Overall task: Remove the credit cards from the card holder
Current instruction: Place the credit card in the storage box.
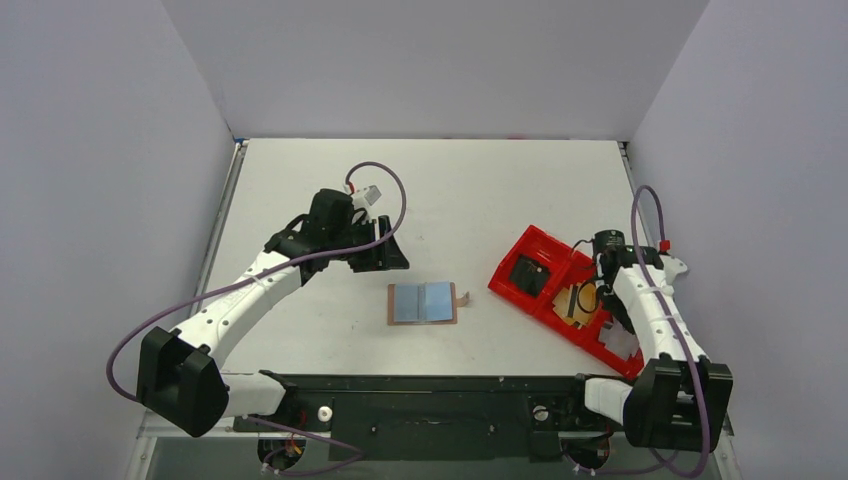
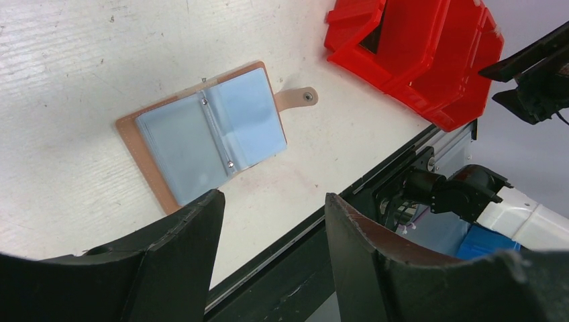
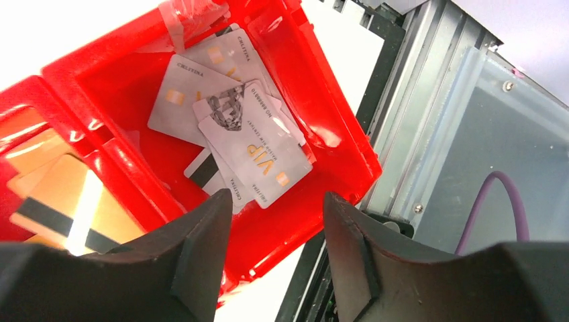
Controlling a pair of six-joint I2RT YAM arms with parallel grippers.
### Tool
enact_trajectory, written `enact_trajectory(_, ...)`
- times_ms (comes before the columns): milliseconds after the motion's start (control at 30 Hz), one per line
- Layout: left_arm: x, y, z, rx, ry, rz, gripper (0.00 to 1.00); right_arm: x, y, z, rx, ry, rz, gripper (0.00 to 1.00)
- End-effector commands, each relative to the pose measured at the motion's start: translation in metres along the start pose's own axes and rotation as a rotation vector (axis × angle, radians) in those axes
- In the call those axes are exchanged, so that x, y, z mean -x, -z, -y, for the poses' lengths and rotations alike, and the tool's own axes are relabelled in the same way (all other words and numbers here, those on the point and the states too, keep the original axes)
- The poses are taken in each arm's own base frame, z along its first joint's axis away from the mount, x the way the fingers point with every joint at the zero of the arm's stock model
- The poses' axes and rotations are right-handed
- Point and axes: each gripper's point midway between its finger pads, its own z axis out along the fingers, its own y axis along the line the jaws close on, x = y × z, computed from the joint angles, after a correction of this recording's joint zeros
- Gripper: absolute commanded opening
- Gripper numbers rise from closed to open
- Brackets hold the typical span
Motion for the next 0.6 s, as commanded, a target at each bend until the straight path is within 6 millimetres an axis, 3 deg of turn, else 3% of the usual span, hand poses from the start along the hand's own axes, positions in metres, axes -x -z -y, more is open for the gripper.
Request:
enact_trajectory(0, 0.008, 0.004, 0.010, -0.024, -0.044, 0.023, 0.54, 0.024, 0.020, 0.002, 0.065, -0.054, 0.054, 0.50)
enact_trajectory(100, 0.007, 0.003, 0.011, -0.024, -0.046, 0.020, 0.54, 0.031, 0.033, 0.003, 0.107, -0.053, 0.081, 0.55)
enact_trajectory(133, 0.007, 0.003, 0.011, -0.024, -0.047, 0.021, 0.55, 0.035, 0.039, 0.001, 0.126, -0.048, 0.090, 0.64)
enact_trajectory(267, 0.007, 0.002, 0.008, -0.013, -0.040, 0.022, 0.55, 0.047, 0.071, -0.014, 0.243, -0.026, 0.163, 0.80)
enact_trajectory(567, 0.005, 0.005, -0.008, 0.076, -0.032, 0.046, 0.55, 0.039, 0.158, -0.072, 0.608, 0.070, 0.272, 0.86)
